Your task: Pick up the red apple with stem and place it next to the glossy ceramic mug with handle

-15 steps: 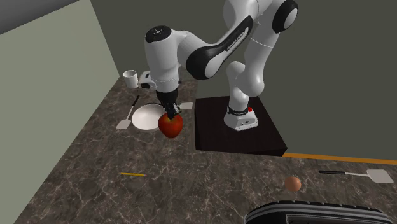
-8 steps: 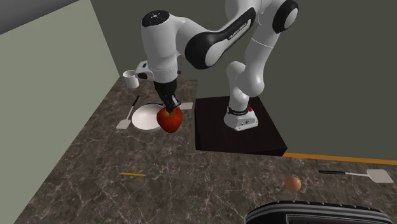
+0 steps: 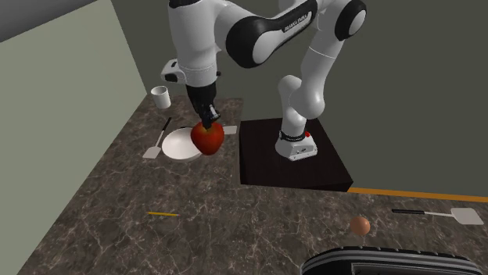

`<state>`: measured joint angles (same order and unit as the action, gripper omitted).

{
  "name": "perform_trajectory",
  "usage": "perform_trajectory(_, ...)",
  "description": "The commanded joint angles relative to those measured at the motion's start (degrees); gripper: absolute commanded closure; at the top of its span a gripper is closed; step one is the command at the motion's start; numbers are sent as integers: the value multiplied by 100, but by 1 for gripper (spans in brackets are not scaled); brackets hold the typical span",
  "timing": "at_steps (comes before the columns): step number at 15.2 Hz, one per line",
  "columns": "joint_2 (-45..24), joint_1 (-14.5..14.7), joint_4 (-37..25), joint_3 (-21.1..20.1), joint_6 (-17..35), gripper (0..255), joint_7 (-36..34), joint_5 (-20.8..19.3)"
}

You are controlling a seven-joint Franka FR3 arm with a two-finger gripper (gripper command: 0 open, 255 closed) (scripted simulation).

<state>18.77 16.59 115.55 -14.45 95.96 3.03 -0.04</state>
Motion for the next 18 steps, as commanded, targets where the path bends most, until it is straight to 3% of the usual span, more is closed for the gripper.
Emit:
perform_trajectory(1, 61, -47, -5, 98, -61, 255, 142, -21)
perform_trajectory(9, 445, -432, 409, 906, 24, 255, 1272, -269)
perform_trajectory(18, 400, -894, 393, 1810, 154, 255, 2520, -621)
